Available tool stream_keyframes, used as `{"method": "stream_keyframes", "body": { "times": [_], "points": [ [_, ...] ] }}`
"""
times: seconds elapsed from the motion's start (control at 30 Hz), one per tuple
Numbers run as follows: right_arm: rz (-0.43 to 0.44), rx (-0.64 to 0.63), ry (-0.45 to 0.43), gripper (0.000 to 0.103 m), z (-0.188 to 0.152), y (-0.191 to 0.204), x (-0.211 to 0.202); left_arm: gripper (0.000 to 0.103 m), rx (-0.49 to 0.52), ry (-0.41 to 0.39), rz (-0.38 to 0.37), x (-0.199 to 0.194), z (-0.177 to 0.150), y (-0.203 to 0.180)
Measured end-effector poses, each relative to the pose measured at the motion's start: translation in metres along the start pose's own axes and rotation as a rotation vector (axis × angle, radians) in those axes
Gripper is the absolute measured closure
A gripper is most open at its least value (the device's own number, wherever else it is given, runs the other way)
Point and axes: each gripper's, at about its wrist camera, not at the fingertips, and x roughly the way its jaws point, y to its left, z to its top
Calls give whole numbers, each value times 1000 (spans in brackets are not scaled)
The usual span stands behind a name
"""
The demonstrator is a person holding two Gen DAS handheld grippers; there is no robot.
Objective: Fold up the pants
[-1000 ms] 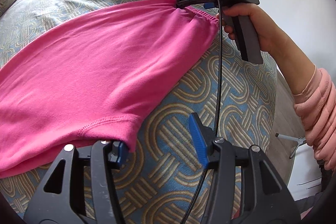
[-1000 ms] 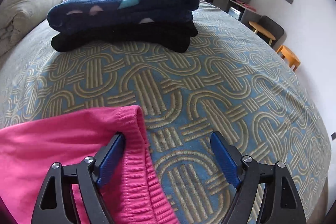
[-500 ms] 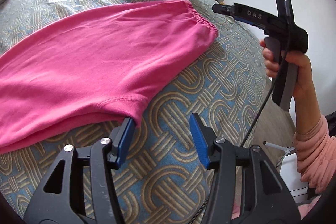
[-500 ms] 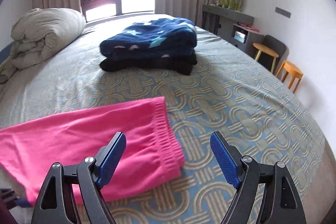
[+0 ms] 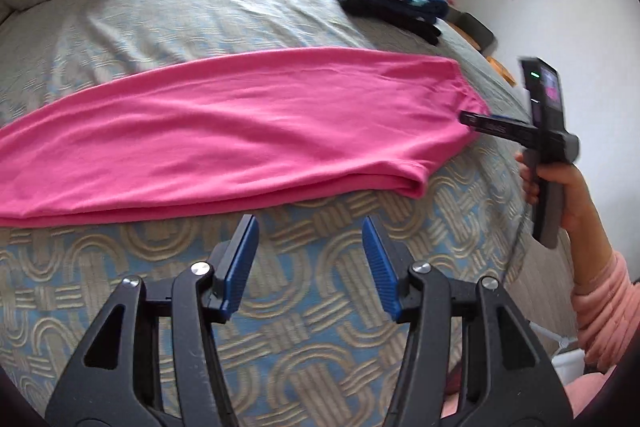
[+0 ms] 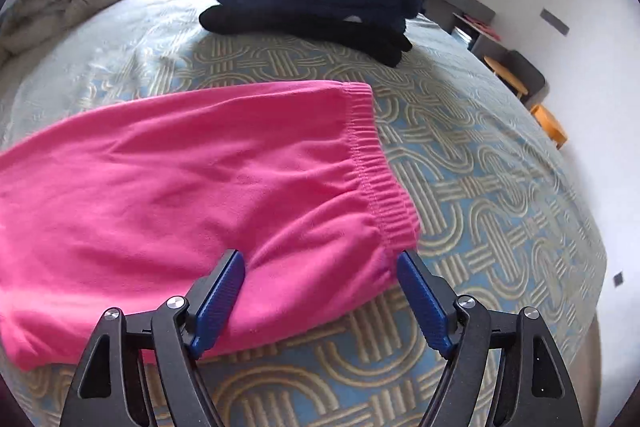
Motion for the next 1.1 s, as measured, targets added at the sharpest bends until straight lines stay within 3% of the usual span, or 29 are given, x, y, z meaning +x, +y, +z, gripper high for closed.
{"method": "stream_keyframes", "body": {
  "times": [0.13,0.23,0.3,0.33,0.4,0.43,0.57,0.67,0.73,0.83,0.97,1.1],
  "points": [
    [228,-1,-78,23,-13,33,-44,48,-162,-44,107,-15,-7,63],
    [430,-107,-100,23,-22,90,-66,48,-234,-91,164,-28,-13,93],
    [502,-208,-62,23,-29,128,-68,47,-256,-116,201,-36,-18,107],
    [475,-260,-31,23,-33,145,-66,47,-268,-121,219,-39,-22,114],
    [335,-313,75,24,-44,165,-45,42,-306,-118,255,-44,-31,131],
    [300,-286,113,24,-46,163,-38,36,-335,-122,267,-47,-37,141],
    [263,-133,175,24,-32,149,-49,36,-466,-163,295,-62,-58,190],
    [278,-106,115,24,-12,158,-71,36,-539,-201,308,-75,-65,224],
    [271,-147,73,24,0,181,-83,36,-587,-226,332,-82,-67,244],
    [310,-199,72,24,14,227,-91,36,-734,-264,309,-91,-77,287],
    [407,-207,133,24,16,291,-98,38,-960,-322,143,-89,-93,341],
    [502,-206,185,24,17,348,-102,39,-987,-365,67,-87,-85,366]
  ]
}}
